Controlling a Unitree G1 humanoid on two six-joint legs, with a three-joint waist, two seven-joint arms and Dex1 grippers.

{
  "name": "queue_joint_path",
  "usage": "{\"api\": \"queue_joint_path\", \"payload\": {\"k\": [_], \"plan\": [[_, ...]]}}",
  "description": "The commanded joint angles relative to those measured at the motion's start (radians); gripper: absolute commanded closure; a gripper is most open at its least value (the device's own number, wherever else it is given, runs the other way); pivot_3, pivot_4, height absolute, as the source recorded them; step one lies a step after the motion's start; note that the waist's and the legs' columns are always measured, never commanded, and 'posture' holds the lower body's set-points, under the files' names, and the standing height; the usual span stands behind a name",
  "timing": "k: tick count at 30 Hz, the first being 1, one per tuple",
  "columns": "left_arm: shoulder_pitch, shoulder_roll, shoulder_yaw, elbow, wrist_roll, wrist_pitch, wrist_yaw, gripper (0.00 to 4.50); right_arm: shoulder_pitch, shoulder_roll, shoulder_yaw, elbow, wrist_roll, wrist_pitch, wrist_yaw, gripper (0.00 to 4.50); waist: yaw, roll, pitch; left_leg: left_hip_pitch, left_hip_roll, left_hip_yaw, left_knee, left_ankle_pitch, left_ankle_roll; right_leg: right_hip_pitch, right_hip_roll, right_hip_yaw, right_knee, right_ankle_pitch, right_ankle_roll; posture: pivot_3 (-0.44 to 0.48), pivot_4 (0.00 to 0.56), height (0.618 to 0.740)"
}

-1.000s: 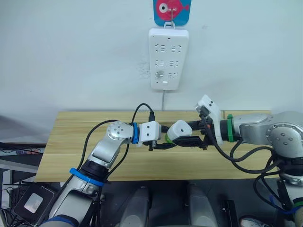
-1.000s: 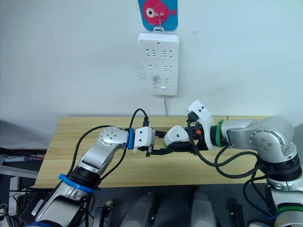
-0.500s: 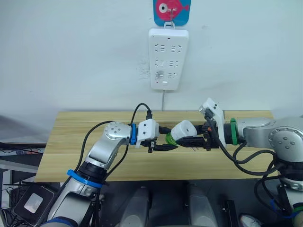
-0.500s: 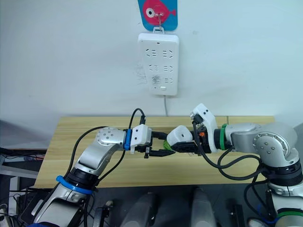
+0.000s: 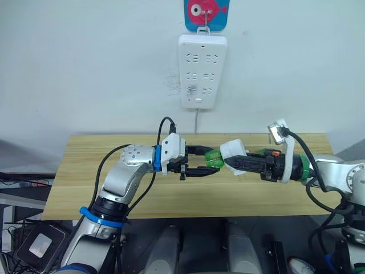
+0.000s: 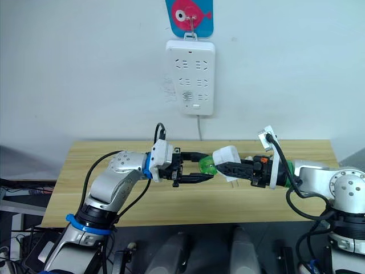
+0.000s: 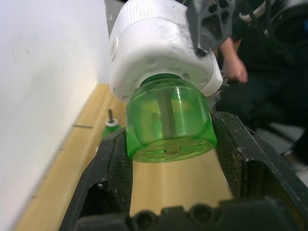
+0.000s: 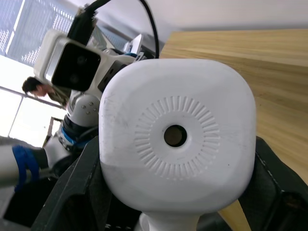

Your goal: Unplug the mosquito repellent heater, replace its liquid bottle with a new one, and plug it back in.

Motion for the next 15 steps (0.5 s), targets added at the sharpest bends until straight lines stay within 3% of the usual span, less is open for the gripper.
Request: {"api": "queue_joint_path", "payload": {"k": [1,8,15], "plan": [[-0.035,-0.036,0.032,-0.002,0.038,-0.146,0.058,2.17,0.032,-0.042,0.048,0.002,0.137,-0.038,-0.111,1.48,0.0,0.0,0.0,0.0,0.0,0.0,0.0,0.0,0.0,0.0,0.0,0.0,0.0,0.0,0.0,0.062,0.286,0.74],[-0.042,-0.058,0.043,0.019,0.041,-0.189,0.069,2.17,0.051,-0.116,0.12,-0.007,0.288,-0.158,-0.216,1.48,-0.001,0.0,0.0,0.0,0.0,0.001,0.0,0.0,0.0,0.0,0.0,0.0,0.0,0.0,0.0,0.057,0.289,0.74],[-0.06,-0.06,0.021,0.068,0.156,-0.405,0.101,2.17,0.05,-0.154,0.171,0.01,0.363,-0.233,-0.272,1.48,0.0,0.0,0.0,0.0,0.0,0.002,0.0,0.0,0.0,0.0,0.0,0.0,0.0,0.0,0.0,0.058,0.293,0.74]]}}
